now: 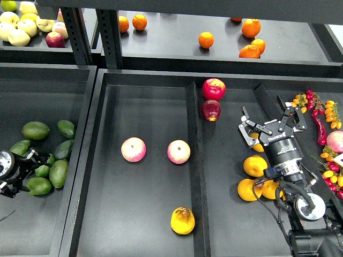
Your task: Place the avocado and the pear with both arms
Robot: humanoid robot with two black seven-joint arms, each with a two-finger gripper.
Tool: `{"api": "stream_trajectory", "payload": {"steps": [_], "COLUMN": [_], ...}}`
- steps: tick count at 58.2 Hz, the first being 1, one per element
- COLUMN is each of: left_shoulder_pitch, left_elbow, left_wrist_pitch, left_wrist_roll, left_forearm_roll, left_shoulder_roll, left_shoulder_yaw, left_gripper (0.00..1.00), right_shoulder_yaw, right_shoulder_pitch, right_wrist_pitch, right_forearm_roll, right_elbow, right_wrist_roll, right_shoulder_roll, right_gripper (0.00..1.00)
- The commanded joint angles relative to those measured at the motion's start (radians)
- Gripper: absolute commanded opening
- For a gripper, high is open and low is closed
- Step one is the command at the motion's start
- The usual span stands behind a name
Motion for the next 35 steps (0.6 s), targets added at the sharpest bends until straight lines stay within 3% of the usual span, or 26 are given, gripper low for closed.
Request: {"api": "stream_trajectory", "payload": {"steps": [1,23,35], "left_shoulder_pitch": [0.02,0.126,0.206], "left_elbow": [-0.004,-0.024,-0.156], "left_wrist_pitch": [0.0,0.0,0.0], "left_wrist_roll": [0.0,0.0,0.0], "left_forearm_roll": [-0.047,-0.093,-0.154], "left_shoulder_roll": [-0.029,-0.15,-0.271], "left_shoulder_yaw": [-0.175,-0.746,-1.019], "left_gripper": [0.99,0.99,0.99], "right_shoulder_yaw": [0.0,0.002,0.002], "right_shoulder_pitch": [0.002,0.003,0.005], "right_wrist_pitch": [0.0,0.0,0.0], "right_forearm_roll": [0.001,0.001,0.003], "right_elbow": [0.0,0.0,0.0], "right_wrist_roll": [0.0,0.008,0.008], "right_shoulder_roll": [0.0,0.0,0.0], "right_gripper": [0.99,0.99,0.99]}}
